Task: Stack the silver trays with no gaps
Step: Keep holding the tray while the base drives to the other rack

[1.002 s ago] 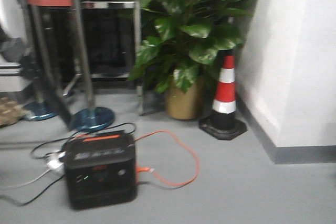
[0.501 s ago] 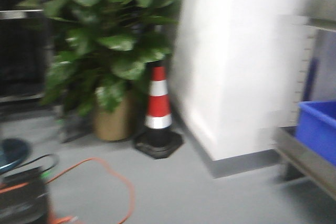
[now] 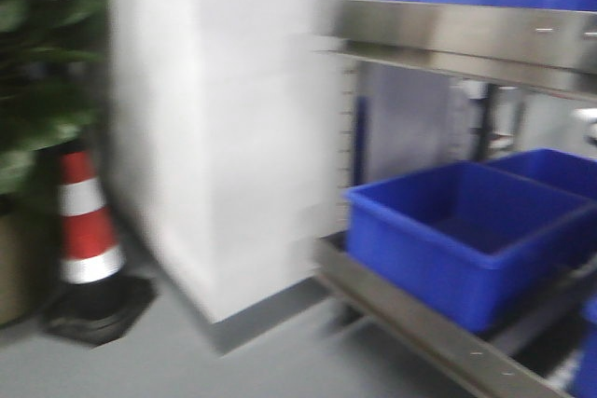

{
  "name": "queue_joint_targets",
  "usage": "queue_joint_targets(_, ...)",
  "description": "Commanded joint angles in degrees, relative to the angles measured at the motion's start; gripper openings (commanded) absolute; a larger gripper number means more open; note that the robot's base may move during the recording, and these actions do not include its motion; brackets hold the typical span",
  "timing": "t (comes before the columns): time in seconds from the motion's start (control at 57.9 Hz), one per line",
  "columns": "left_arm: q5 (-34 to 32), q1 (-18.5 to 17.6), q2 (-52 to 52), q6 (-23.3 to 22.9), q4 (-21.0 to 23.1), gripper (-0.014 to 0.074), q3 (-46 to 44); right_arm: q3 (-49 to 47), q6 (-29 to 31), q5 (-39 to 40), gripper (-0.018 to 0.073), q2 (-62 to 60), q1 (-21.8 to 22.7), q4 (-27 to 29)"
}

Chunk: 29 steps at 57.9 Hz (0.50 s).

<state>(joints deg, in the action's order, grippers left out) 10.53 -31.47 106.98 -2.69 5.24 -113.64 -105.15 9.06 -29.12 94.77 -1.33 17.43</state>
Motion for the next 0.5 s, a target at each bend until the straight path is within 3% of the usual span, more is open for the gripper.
queue_joint_targets(0.0,-2.9,-0.2,-1.1,0.1,0.4,-0.002,-0.7,-0.6,1.0,1.4,-0.0079,-0.6,0.1,-0.7)
queue_joint_targets(0.484,-3.0,-0.3,-1.1,0.1,0.4,-0.002,-0.7,-0.6,1.0,1.4,-0.0079,-0.6,0.1,-0.7)
